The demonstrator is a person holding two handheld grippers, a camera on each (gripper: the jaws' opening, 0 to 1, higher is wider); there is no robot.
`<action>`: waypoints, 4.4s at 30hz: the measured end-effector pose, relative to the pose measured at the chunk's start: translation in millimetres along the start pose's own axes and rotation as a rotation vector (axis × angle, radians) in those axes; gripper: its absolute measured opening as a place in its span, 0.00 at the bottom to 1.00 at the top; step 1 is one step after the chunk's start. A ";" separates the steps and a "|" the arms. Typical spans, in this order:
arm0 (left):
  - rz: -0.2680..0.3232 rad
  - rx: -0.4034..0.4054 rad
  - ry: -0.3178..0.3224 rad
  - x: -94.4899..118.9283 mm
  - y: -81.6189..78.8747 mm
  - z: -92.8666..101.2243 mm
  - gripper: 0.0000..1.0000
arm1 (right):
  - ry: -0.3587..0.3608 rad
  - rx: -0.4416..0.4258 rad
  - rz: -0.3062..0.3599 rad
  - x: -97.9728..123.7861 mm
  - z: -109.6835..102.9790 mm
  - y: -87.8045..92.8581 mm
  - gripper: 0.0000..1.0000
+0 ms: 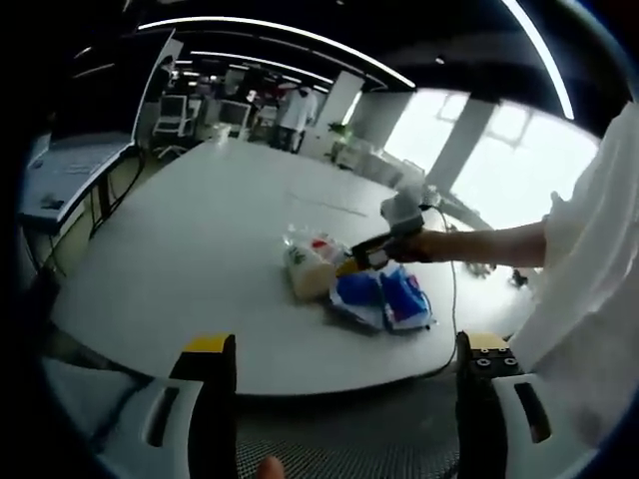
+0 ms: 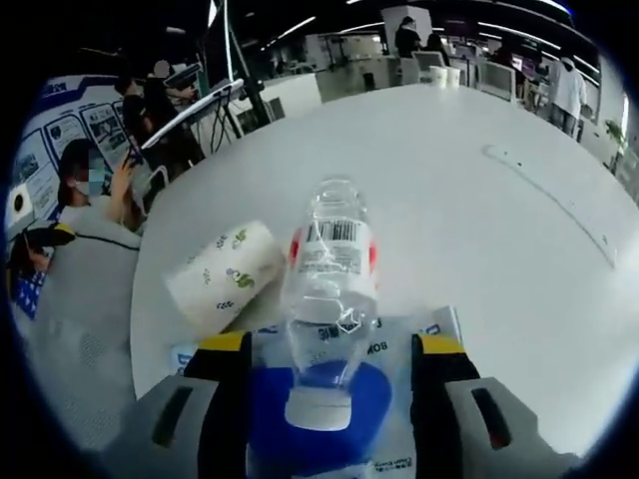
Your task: Arrange the tabletop items into an orderly group along one side of the table until the central work area is clear of visible clutter.
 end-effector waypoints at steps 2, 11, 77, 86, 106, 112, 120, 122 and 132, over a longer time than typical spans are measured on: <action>0.002 0.003 -0.001 0.0 0.6 0.8 0.88 | 0.012 -0.003 0.003 -1.8 1.8 -0.7 0.57; -0.005 0.005 -0.004 0.3 3.5 0.1 0.86 | 0.067 0.240 -0.088 -3.7 -1.2 3.2 0.44; -0.013 -0.501 0.234 -115.0 -92.8 -8.1 0.91 | -0.003 0.390 0.140 96.8 -55.7 -24.3 0.25; -0.032 -0.582 0.315 -134.1 -95.1 1.5 0.92 | -0.042 0.406 0.153 109.2 -73.6 -18.3 0.25; -0.117 -0.966 0.446 -157.9 -74.5 26.9 0.88 | -0.114 0.543 0.117 128.5 -106.7 -15.4 0.25; -0.114 -1.145 0.479 -158.0 -69.0 36.1 0.77 | -0.131 0.617 0.079 128.2 -112.5 -18.3 0.25; -0.134 -1.261 0.456 -161.5 -61.2 41.5 0.74 | -0.153 0.688 0.088 128.2 -121.1 -31.1 0.25; -0.135 -1.295 0.435 -161.3 -61.0 40.6 0.71 | -0.160 0.699 0.089 128.5 -123.8 -31.5 0.25; -0.233 -1.310 0.423 -154.3 -55.0 38.4 0.44 | -0.143 0.843 0.069 135.1 -130.2 -37.1 0.25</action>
Point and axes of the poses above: the point that each gripper's makers call its tool centre point, and the gripper's own axes: x roughly backward along the fingers, z roughly to its right, y roughly out of its underside, the point moved 8 cm from there along x, roughly backward along the fingers, and after that the axes turned 6 degrees about z, right-handed, at the moved point
